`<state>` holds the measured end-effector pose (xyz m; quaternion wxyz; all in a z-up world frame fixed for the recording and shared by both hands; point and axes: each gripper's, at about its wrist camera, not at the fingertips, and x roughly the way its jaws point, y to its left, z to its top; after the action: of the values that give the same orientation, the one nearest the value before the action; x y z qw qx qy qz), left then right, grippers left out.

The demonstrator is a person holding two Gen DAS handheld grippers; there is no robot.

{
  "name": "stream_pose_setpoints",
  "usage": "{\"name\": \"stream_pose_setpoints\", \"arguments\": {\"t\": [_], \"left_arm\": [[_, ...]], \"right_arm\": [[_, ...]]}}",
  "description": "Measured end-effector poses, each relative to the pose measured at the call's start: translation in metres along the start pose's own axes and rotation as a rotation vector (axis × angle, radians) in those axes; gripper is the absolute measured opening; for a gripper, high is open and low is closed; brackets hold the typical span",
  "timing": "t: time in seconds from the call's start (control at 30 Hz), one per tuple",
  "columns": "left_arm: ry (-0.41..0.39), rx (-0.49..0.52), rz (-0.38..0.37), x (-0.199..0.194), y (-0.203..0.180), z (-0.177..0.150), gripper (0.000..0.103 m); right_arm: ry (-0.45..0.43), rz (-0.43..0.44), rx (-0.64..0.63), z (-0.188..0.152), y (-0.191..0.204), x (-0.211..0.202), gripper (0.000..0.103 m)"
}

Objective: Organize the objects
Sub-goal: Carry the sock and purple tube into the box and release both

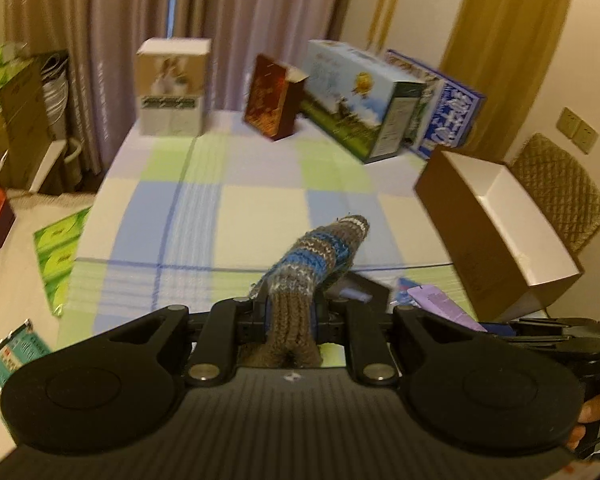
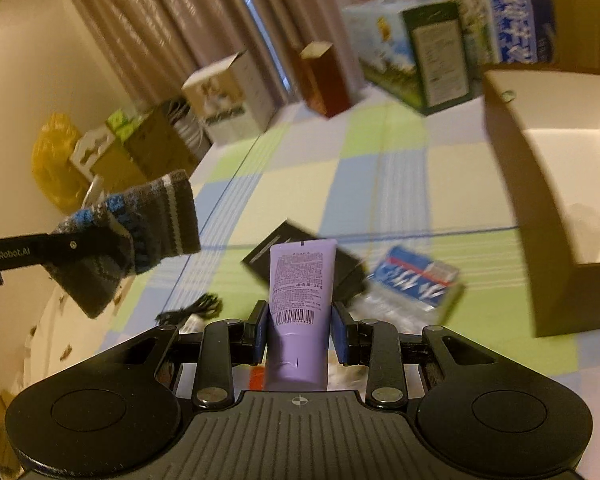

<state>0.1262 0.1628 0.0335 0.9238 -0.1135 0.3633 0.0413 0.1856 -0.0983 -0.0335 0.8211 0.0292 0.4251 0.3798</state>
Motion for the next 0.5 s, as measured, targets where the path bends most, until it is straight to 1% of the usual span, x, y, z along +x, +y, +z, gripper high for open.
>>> {"name": "stream_pose_setpoints", "arguments": {"t": [0.2,0.5], "left_arm": [[-0.013,0.052,-0.062,0.012,-0.057,0.013,0.013],[-0.010,0.147,-0.191,0.053,-0.161,0.035,0.013]], "right_arm": [[-0.072,-0.034,0.036,0.013,-0.038,-0.047,0.030],[-0.147,-0.132,0.096,0.031,-0.114,-0.103,0.030]]}}
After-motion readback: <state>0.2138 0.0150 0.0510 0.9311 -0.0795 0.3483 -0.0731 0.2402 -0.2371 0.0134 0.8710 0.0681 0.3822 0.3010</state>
